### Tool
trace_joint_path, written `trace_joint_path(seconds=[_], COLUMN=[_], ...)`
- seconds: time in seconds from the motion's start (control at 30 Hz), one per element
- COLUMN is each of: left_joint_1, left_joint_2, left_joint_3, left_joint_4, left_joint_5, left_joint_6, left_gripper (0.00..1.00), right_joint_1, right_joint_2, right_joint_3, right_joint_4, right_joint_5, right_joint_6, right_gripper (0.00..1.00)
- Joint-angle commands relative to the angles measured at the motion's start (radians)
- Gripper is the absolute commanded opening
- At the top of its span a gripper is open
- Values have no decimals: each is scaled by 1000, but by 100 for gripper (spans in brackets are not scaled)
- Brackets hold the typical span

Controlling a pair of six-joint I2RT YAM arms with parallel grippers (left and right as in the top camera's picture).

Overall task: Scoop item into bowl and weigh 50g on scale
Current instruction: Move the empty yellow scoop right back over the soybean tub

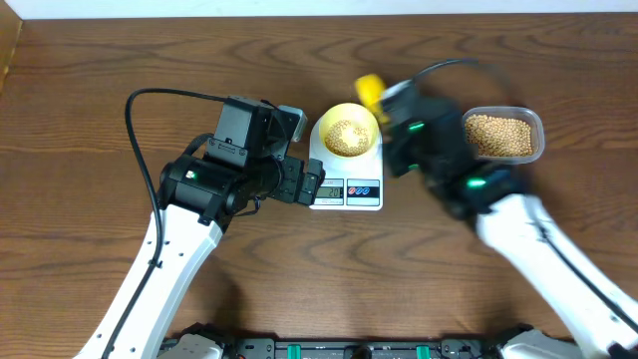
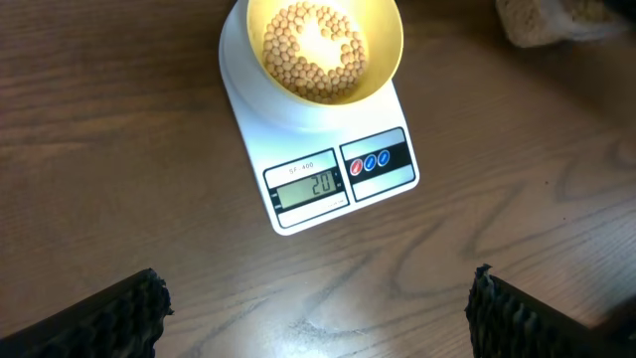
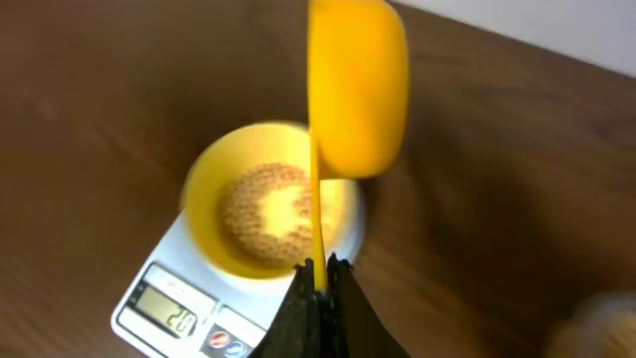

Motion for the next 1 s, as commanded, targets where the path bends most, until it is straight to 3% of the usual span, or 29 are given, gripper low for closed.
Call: trace_joint_path(seconds=[0.0, 0.33, 0.53, 0.97], left_joint_1=[3, 3, 3, 3], left_joint_2=[-9, -9, -9, -9], left_joint_3=[28, 28, 28, 28], left_joint_4=[-2, -2, -2, -2], left_joint_5=[-7, -7, -7, -7], left_joint_6=[-12, -12, -12, -12], left_gripper=[98, 98, 98, 98], right_joint_1=[-150, -540, -552, -520], right_joint_2=[-66, -90, -80, 84], right_joint_3=[6, 6, 5, 5], right_joint_4=[-57, -301, -326, -331], right_joint_5=[-232, -211, 74, 182], right_joint_6=[85, 117, 118, 170], right_gripper=[1, 1, 1, 1])
